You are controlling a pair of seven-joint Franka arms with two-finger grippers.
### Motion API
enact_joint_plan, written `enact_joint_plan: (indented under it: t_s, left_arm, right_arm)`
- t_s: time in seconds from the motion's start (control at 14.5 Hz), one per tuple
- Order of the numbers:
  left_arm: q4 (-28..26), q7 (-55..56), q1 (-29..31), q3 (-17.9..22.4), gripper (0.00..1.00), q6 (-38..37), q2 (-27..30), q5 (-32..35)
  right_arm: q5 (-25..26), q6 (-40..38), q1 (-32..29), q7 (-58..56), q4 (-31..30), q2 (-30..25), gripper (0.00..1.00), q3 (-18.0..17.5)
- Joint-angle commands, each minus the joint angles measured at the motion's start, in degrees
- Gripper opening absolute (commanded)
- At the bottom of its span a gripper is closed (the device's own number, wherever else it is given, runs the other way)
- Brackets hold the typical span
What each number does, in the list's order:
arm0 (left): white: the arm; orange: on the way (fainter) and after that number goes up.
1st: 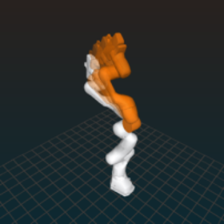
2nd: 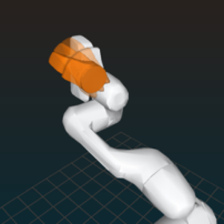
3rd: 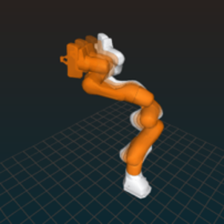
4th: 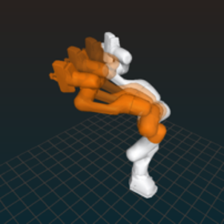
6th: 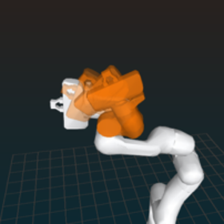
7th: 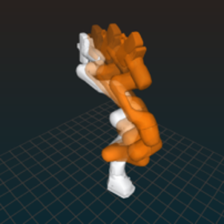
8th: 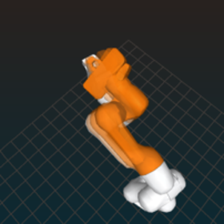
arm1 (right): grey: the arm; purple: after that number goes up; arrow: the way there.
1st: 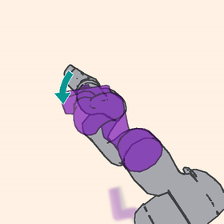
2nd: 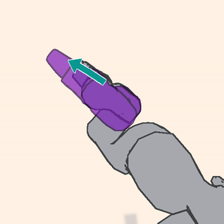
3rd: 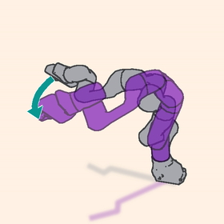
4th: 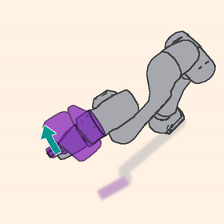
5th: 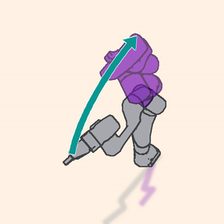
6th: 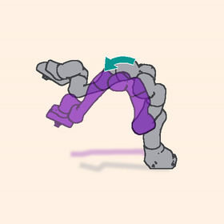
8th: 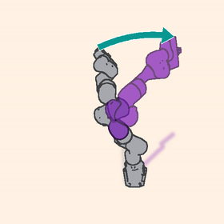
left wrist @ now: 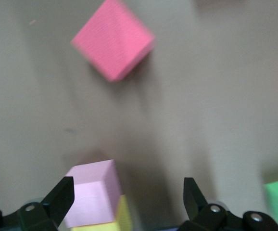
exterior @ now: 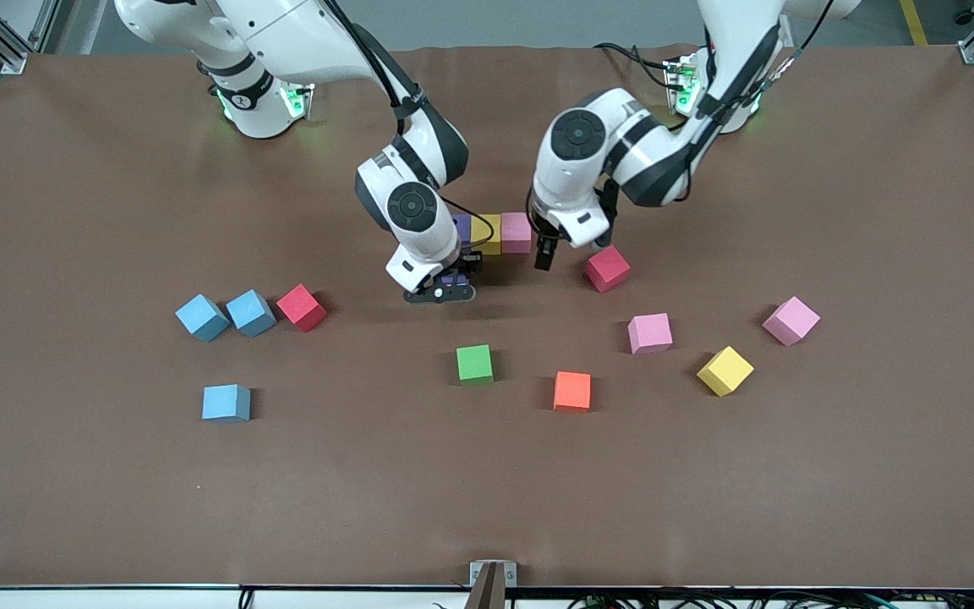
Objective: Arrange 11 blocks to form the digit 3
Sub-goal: 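Place the purple cube below the first purple while the left gripper reaches green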
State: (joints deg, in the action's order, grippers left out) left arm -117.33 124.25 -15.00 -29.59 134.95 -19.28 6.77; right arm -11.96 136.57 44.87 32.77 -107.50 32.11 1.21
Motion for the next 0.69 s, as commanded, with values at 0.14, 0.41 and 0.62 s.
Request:
enact_joint_plan:
  t_s: [0.14, 0.41, 0.62]
  left_arm:
    - [6.3, -12.4, 6.5, -0.3, 1.0, -1.2, -3.3, 4.3]
    - [14.3, -15.0, 6.7, 0.2, 1.0, -1.6, -9.6, 9.6]
    - [21.9, -18.7, 6.7, 0.3, 1.0, -6.7, -14.6, 12.4]
  right_arm:
    - [-0.3, 0.5, 4.3, 0.3, -2.5, -1.7, 0.37, 3.9]
    - [-0.3, 0.8, 5.0, 0.4, -2.4, -1.4, 0.37, 3.9]
    - [-0.2, 1.0, 5.1, 0.4, -2.4, -1.3, 0.37, 3.9]
